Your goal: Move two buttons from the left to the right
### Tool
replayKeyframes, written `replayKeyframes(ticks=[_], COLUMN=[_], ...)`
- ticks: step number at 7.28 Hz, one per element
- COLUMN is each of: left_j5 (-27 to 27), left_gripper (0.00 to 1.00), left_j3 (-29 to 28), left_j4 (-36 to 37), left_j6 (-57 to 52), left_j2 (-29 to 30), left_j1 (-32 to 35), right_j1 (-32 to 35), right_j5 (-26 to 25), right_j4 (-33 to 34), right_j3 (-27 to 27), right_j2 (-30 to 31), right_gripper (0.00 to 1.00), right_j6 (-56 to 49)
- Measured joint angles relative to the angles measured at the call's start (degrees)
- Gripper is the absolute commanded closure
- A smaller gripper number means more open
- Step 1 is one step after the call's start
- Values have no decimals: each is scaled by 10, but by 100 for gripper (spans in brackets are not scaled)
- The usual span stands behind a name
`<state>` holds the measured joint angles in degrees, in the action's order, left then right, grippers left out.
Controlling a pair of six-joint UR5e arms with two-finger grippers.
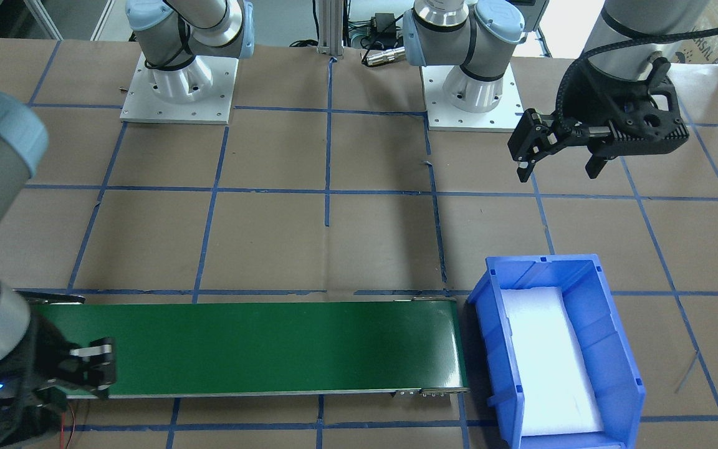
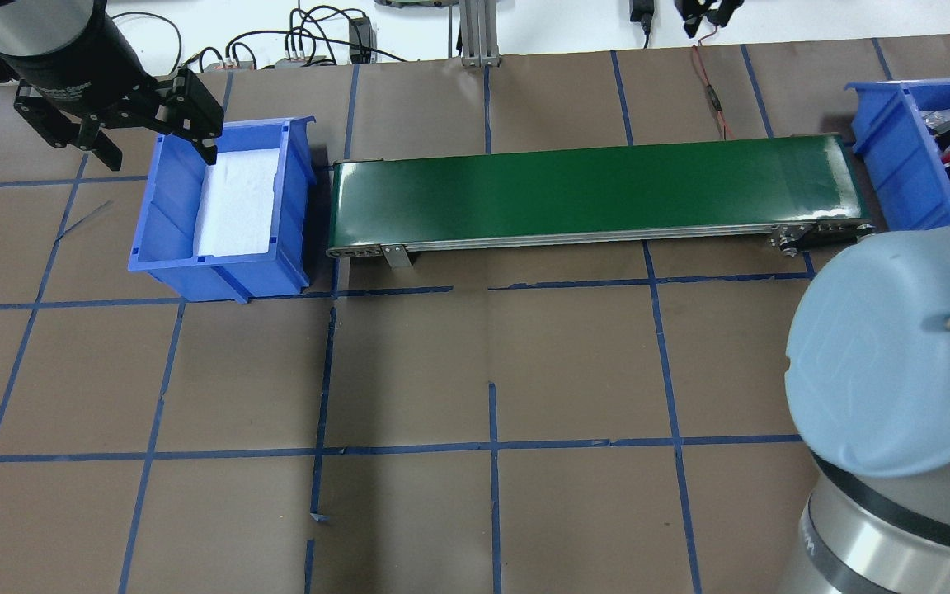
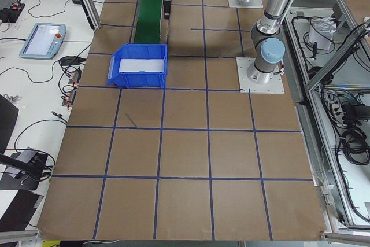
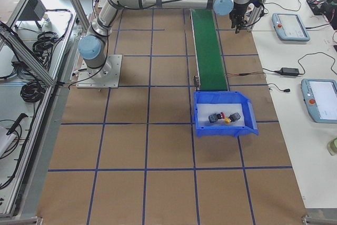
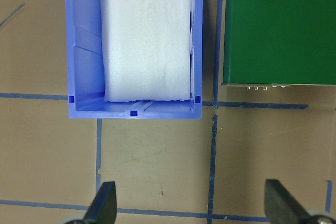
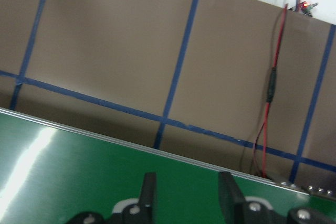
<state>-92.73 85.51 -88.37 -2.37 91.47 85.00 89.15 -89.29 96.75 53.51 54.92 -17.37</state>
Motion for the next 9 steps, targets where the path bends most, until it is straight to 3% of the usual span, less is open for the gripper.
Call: replayKeyframes(ticks=[2, 6, 7, 8, 9], left_j5=[1, 3, 2, 2, 2], left_gripper=[0, 0, 0, 0, 0], left_j3=[-1, 1, -1, -4, -4], left_j4=[6, 15, 19, 21, 23], left_j6=[0, 0, 0, -2, -3], left_j2=[4, 7, 8, 10, 12], left_j1=[0, 0, 0, 0, 0], right_j1=[41, 39, 31, 24, 19], right_j5=[0, -6, -12, -14, -15], right_j4=[-37, -74, -91, -108, -117], right_j3=[30, 248, 272, 282, 285], right_j2=[38, 225, 254, 272, 283], right_gripper=[50, 48, 20, 0, 0], right_j6=[86, 117, 115, 112, 108])
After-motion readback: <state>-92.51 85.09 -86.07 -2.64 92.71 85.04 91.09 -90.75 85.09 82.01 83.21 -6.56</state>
